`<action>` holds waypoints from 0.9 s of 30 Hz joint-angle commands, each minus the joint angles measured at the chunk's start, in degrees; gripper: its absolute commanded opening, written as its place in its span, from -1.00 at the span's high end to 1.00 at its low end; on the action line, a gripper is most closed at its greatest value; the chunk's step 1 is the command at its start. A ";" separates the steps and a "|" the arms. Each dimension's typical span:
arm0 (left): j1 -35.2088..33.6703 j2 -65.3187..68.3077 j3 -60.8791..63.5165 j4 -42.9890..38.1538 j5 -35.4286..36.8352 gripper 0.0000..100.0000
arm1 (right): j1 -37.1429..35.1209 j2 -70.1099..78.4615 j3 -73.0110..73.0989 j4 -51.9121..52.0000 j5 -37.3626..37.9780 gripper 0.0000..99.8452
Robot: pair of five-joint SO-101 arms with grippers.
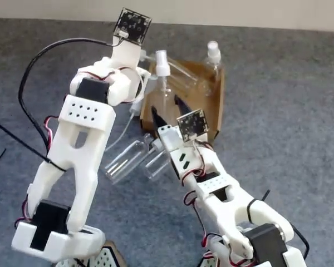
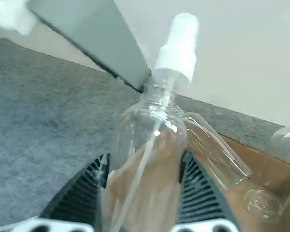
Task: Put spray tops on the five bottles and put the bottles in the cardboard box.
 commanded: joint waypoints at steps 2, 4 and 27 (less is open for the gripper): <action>-1.10 -3.82 -0.13 -0.18 -1.32 0.54 | 0.13 -0.66 -3.38 -0.04 0.70 0.99; -2.86 -3.74 -0.13 -0.09 -1.32 0.54 | 1.01 -0.75 -3.47 -0.04 0.70 0.99; -17.36 -24.40 21.76 0.35 -4.22 0.54 | 25.10 -48.75 -2.86 31.96 -6.07 0.99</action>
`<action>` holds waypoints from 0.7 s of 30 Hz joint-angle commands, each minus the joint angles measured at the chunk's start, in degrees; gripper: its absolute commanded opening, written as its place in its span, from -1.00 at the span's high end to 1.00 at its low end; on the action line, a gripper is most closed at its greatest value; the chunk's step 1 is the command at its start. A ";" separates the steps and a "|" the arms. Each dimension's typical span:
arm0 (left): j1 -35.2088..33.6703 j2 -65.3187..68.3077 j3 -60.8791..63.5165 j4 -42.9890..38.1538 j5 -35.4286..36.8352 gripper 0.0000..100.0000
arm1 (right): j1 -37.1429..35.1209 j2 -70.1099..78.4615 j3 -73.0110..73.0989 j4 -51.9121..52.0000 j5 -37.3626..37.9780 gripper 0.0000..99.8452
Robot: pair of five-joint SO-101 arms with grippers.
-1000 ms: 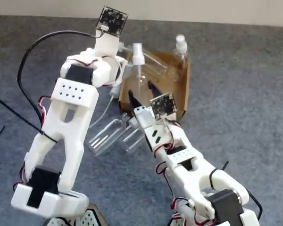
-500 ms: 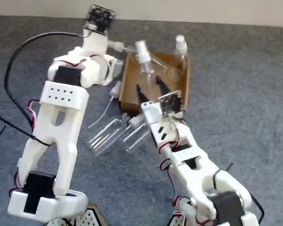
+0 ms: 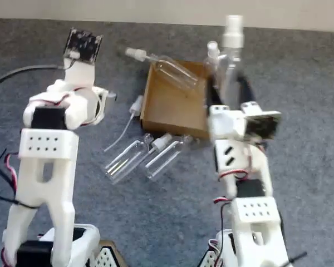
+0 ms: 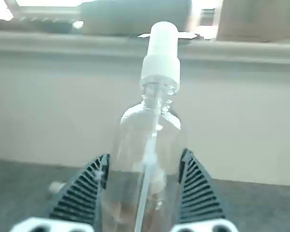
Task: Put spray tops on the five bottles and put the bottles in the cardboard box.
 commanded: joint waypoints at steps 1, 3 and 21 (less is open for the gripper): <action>-2.51 -4.18 3.74 -4.13 -0.53 0.54 | 5.85 -6.90 -2.77 6.02 -1.23 0.99; -3.38 -3.12 3.91 -4.92 -0.53 0.54 | 9.27 -7.34 -2.77 7.96 -1.23 0.99; 3.56 37.05 -31.87 -7.12 11.08 0.54 | 19.38 31.60 -2.24 -3.47 4.40 0.99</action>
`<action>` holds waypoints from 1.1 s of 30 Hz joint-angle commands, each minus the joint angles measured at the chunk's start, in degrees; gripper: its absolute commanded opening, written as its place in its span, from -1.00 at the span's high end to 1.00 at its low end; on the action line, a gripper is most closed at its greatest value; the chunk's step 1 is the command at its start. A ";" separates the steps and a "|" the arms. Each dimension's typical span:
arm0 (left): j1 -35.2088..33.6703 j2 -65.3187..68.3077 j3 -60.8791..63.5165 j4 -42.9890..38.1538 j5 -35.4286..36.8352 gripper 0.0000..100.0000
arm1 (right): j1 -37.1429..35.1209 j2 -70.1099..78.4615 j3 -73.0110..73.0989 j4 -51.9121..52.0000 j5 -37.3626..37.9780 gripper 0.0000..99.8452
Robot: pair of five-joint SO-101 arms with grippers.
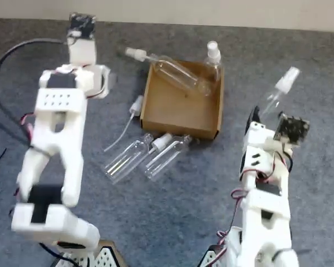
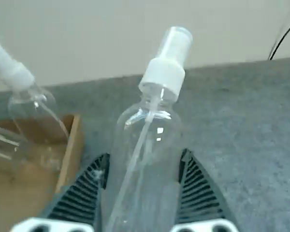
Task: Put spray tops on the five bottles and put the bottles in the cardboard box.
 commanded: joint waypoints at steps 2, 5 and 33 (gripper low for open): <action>5.41 11.47 -16.84 -1.23 7.82 0.54 | 0.48 18.07 -10.86 -1.45 8.62 0.99; 6.99 17.45 -23.78 -1.14 11.87 0.54 | -0.48 28.44 -14.64 -1.45 14.15 0.99; -6.64 22.64 -43.74 26.64 2.02 0.54 | 5.49 4.97 -5.67 2.95 20.22 0.53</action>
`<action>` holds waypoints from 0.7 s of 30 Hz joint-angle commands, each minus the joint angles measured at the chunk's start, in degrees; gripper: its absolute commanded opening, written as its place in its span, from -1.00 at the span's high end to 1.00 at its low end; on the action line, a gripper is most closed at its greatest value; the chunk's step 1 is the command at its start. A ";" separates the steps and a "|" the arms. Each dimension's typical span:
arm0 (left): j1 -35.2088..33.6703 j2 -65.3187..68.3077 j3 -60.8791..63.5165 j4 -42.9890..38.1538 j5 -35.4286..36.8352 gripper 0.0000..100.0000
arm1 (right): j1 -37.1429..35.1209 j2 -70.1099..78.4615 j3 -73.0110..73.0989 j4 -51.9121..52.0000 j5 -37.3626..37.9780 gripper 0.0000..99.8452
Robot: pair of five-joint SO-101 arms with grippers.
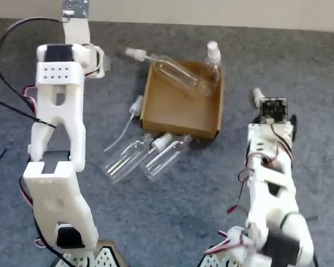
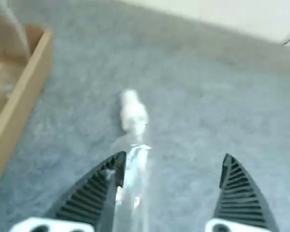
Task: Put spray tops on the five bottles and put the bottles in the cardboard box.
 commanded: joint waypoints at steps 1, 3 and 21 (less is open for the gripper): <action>-4.09 -1.10 -7.16 6.86 -1.23 0.54 | 2.42 -11.91 2.15 8.92 0.35 0.53; -5.32 -1.10 -9.45 9.58 -1.32 0.54 | 2.15 -16.66 -2.42 21.41 0.35 0.53; -17.89 -0.40 -17.27 19.87 -10.81 0.53 | -20.70 -5.67 -59.12 82.68 0.70 0.52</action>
